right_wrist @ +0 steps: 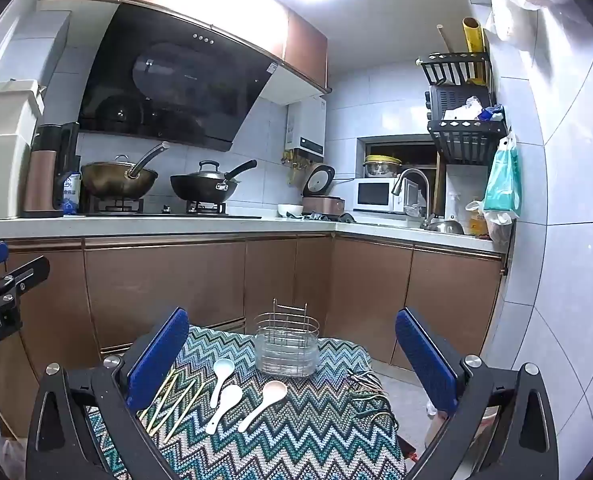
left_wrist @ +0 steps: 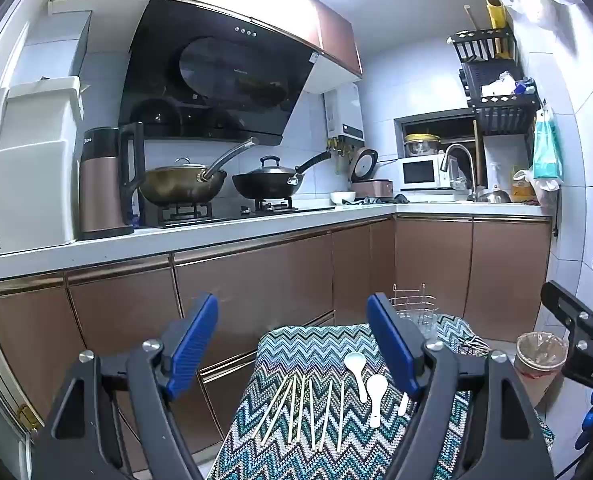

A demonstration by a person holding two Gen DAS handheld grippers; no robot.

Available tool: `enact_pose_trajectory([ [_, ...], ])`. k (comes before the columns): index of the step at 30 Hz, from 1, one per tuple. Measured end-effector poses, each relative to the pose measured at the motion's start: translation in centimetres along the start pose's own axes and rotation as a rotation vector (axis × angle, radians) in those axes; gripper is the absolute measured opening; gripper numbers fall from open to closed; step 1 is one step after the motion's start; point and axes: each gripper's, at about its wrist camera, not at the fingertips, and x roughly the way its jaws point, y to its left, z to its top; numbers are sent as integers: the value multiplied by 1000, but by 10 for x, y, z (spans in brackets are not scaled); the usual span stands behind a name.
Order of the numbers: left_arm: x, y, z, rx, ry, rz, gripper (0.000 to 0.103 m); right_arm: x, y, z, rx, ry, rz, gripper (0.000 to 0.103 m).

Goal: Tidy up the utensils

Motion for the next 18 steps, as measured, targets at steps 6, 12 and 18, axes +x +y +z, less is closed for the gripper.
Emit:
enact_pose_trajectory([
  [6,0,0,1,1,7,0,76,-1,-3,2,4,-7,-8,103],
  [12,4,-5,-3,-1,15,-3,76,-4,-6,2,8,-4,-15,103],
  [18,7,-9,-4,-4,16,-6,75,-3,-2,2,-2,-4,-25,103],
])
